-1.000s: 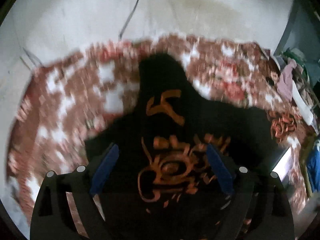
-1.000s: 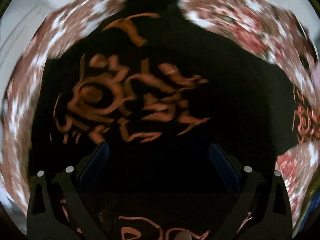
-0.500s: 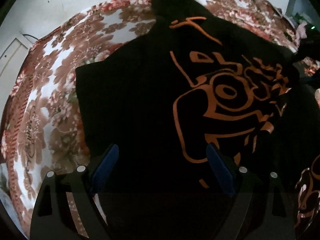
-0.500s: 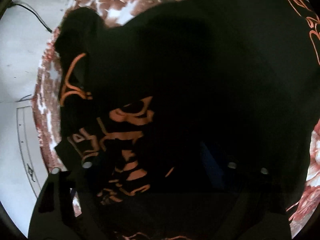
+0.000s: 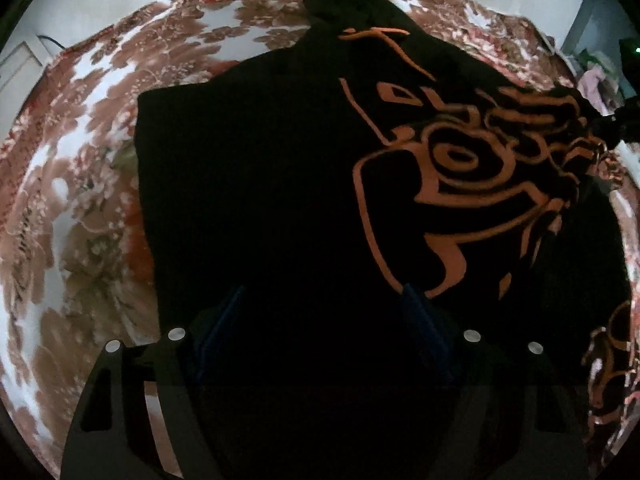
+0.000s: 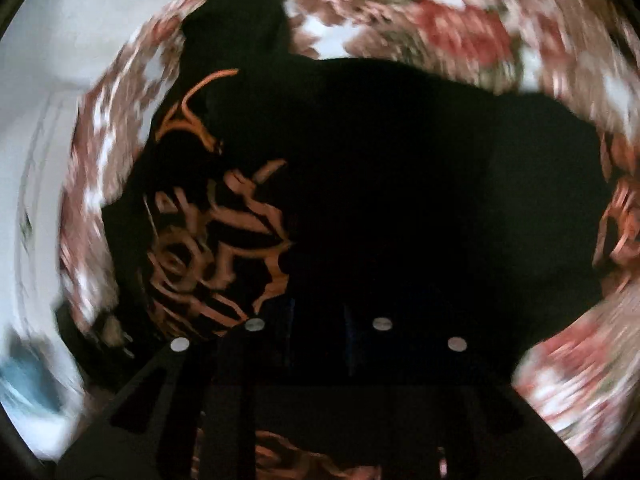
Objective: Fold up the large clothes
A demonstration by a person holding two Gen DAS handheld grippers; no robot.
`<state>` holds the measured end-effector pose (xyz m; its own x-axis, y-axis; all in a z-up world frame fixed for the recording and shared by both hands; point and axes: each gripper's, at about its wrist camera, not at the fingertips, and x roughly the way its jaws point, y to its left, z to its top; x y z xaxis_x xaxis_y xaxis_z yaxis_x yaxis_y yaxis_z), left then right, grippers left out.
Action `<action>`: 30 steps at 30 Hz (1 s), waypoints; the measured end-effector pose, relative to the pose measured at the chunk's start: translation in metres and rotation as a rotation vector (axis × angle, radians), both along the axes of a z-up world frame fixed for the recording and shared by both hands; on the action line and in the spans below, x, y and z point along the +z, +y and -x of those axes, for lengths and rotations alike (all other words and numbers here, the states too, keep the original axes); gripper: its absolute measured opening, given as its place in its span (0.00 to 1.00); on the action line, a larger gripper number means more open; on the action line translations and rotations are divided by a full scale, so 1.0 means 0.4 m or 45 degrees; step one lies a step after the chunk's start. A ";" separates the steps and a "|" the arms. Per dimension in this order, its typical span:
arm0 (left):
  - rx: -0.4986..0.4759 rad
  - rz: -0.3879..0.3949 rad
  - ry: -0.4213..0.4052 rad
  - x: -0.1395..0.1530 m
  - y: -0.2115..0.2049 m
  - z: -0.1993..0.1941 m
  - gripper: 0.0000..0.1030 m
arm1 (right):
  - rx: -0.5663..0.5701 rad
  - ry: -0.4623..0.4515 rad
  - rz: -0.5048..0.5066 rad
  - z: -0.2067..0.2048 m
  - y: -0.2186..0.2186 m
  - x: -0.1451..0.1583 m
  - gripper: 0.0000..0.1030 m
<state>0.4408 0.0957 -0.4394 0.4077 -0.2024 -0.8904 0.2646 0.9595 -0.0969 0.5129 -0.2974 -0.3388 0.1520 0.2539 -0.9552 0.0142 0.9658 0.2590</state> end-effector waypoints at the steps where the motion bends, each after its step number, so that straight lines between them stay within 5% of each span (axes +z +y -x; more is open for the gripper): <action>1: -0.020 0.005 0.003 -0.004 -0.005 0.006 0.76 | 0.057 -0.014 0.046 0.001 -0.007 -0.013 0.18; 5: -0.079 -0.078 -0.012 -0.028 -0.032 0.020 0.78 | 0.158 0.028 0.092 0.020 -0.030 -0.137 0.19; 7: -0.077 -0.097 -0.015 -0.036 -0.036 0.018 0.80 | 0.205 0.031 0.157 0.036 -0.031 -0.186 0.27; 8: -0.074 -0.117 -0.022 -0.040 -0.041 0.017 0.80 | 0.231 -0.010 0.203 0.045 -0.031 -0.192 0.39; 12: -0.041 -0.177 -0.034 -0.040 -0.053 0.020 0.83 | 0.226 -0.082 0.263 0.078 -0.061 -0.182 0.65; 15: 0.008 -0.236 -0.040 -0.009 -0.065 0.027 0.84 | 0.176 -0.070 0.301 0.097 -0.092 -0.140 0.69; 19: 0.077 -0.224 -0.115 0.067 -0.081 0.032 0.89 | 0.218 -0.273 0.407 0.106 -0.044 -0.012 0.84; 24: 0.214 -0.233 -0.077 0.022 -0.080 0.009 0.89 | 0.270 -0.327 0.443 0.064 0.045 -0.068 0.87; 30: 0.286 -0.300 -0.028 -0.051 -0.083 0.010 0.93 | 0.246 -0.274 0.539 0.046 -0.014 -0.206 0.91</action>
<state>0.4367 0.0626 -0.4599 0.4386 0.1054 -0.8925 0.0435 0.9894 0.1382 0.4945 -0.3030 -0.4214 0.3448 -0.1055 -0.9327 -0.1857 0.9664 -0.1779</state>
